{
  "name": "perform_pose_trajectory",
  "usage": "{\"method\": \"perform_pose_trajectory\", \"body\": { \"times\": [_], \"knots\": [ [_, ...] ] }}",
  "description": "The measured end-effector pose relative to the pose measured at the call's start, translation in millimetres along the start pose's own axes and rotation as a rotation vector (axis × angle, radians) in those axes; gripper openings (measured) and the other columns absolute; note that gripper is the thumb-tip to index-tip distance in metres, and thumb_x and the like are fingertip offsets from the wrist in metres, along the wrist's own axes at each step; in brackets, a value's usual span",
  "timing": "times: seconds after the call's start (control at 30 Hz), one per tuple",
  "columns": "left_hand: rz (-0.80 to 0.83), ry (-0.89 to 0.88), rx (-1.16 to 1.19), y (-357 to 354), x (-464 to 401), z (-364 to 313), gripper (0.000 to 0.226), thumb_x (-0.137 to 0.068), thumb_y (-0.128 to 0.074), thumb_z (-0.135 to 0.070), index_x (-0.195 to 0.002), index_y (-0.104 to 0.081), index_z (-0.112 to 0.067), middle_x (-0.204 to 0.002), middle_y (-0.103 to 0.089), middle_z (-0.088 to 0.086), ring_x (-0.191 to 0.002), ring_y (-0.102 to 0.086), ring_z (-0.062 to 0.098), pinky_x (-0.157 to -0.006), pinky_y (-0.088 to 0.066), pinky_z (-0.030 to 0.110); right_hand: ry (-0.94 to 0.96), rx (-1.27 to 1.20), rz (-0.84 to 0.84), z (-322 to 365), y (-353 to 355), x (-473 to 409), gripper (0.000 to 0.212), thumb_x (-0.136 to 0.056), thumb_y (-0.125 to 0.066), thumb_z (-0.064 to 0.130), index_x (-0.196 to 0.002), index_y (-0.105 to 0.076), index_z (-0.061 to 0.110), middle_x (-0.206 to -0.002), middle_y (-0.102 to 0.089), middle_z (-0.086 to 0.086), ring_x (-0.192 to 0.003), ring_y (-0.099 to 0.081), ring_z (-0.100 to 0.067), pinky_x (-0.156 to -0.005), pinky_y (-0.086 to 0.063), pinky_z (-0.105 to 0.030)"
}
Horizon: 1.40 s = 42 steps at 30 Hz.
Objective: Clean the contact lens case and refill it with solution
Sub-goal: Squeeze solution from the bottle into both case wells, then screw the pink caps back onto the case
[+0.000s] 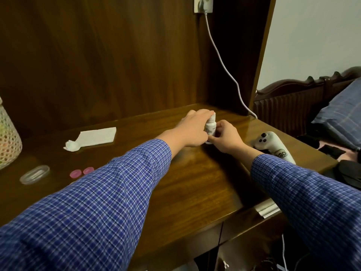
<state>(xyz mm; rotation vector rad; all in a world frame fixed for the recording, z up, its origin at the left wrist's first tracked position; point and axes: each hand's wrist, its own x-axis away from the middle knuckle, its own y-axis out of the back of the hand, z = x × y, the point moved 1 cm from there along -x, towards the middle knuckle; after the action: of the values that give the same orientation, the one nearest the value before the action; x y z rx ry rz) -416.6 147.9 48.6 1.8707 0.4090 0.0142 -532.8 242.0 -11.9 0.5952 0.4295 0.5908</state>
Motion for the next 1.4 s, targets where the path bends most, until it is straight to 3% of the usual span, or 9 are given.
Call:
{"method": "perform_pose_trajectory", "body": {
  "times": [0.2,0.27,0.37,0.53,0.73,0.9,1.03,1.17,1.4],
  "knots": [
    [-0.033,0.039,0.030,11,14,8,0.091,-0.091,-0.063,-0.004,-0.166,-0.014,-0.021,-0.173,-0.010,0.002,-0.159,-0.008,0.033,-0.123,-0.025,0.052,-0.071,0.032,0.011,-5,0,0,0.071,-0.084,-0.084,0.023,-0.141,-0.044,0.013,-0.139,-0.058,-0.007,-0.119,-0.059,-0.022,-0.091,-0.050,-0.032],
    [-0.124,0.067,0.074,26,29,15,0.085,-0.092,-0.063,-0.006,-0.164,-0.021,-0.020,-0.171,-0.016,0.003,-0.157,-0.015,0.032,-0.122,-0.028,0.048,-0.113,-0.021,-0.076,-5,6,12,0.074,-0.083,-0.083,0.015,-0.144,-0.040,0.015,-0.143,-0.055,-0.007,-0.131,-0.055,-0.025,-0.101,-0.050,-0.038],
    [-0.272,0.058,0.137,55,66,37,0.063,-0.095,-0.063,-0.010,-0.154,-0.042,-0.020,-0.159,-0.035,0.003,-0.144,-0.038,0.022,-0.110,-0.037,0.033,0.051,-0.051,-0.227,8,2,38,0.056,-0.084,-0.079,0.010,-0.128,-0.049,0.027,-0.124,-0.059,0.005,-0.117,-0.059,-0.017,-0.099,-0.053,-0.039],
    [-0.412,0.147,0.155,97,148,97,0.055,-0.096,-0.066,-0.013,-0.147,-0.049,-0.026,-0.143,-0.048,-0.004,-0.106,-0.056,0.006,-0.082,-0.051,0.018,0.312,-0.135,0.023,74,-59,63,0.034,-0.089,-0.072,0.005,-0.109,-0.053,0.027,-0.103,-0.061,0.013,-0.092,-0.062,-0.001,-0.072,-0.050,-0.010],
    [-0.531,0.385,0.155,122,231,174,0.060,-0.094,-0.069,-0.011,-0.147,-0.044,-0.023,-0.119,-0.055,-0.009,-0.088,-0.065,0.009,-0.073,-0.050,0.017,0.424,-0.107,0.393,154,-150,57,0.033,-0.090,-0.073,0.006,-0.110,-0.058,0.026,-0.106,-0.065,0.008,-0.094,-0.068,-0.009,-0.071,-0.057,-0.018],
    [-0.432,0.448,0.178,102,278,214,0.049,-0.092,-0.071,-0.018,-0.130,-0.047,-0.034,-0.107,-0.057,-0.018,-0.081,-0.065,0.005,-0.067,-0.047,0.015,0.470,0.001,0.581,195,-199,51,0.039,-0.085,-0.079,0.006,-0.112,-0.059,0.026,-0.109,-0.065,0.007,-0.089,-0.070,-0.011,-0.072,-0.062,-0.023],
    [-0.332,0.431,0.199,77,299,226,0.060,-0.087,-0.078,-0.023,-0.127,-0.036,-0.039,-0.106,-0.056,-0.017,-0.088,-0.061,-0.003,-0.067,-0.049,0.017,0.491,0.082,0.815,208,-207,43,0.050,-0.083,-0.079,0.003,-0.119,-0.057,0.030,-0.114,-0.062,0.009,-0.096,-0.069,-0.010,-0.070,-0.060,-0.020],
    [-0.232,0.383,0.198,64,301,225,0.067,-0.082,-0.081,-0.031,-0.126,-0.031,-0.043,-0.107,-0.055,-0.019,-0.092,-0.058,-0.003,-0.069,-0.055,0.022,0.507,0.065,0.872,209,-212,37,0.051,-0.081,-0.083,0.008,-0.122,-0.059,0.027,-0.113,-0.067,0.007,-0.095,-0.068,-0.010,-0.073,-0.058,-0.022],
    [-0.276,0.388,0.136,58,293,221,0.065,-0.080,-0.083,-0.040,-0.114,-0.029,-0.047,-0.100,-0.056,-0.019,-0.085,-0.059,-0.010,-0.061,-0.052,0.021,0.548,-0.017,0.837,206,-223,41,0.042,-0.081,-0.085,0.012,-0.114,-0.064,0.026,-0.100,-0.073,0.007,-0.084,-0.069,-0.001,-0.071,-0.056,-0.015]
  ]
}}
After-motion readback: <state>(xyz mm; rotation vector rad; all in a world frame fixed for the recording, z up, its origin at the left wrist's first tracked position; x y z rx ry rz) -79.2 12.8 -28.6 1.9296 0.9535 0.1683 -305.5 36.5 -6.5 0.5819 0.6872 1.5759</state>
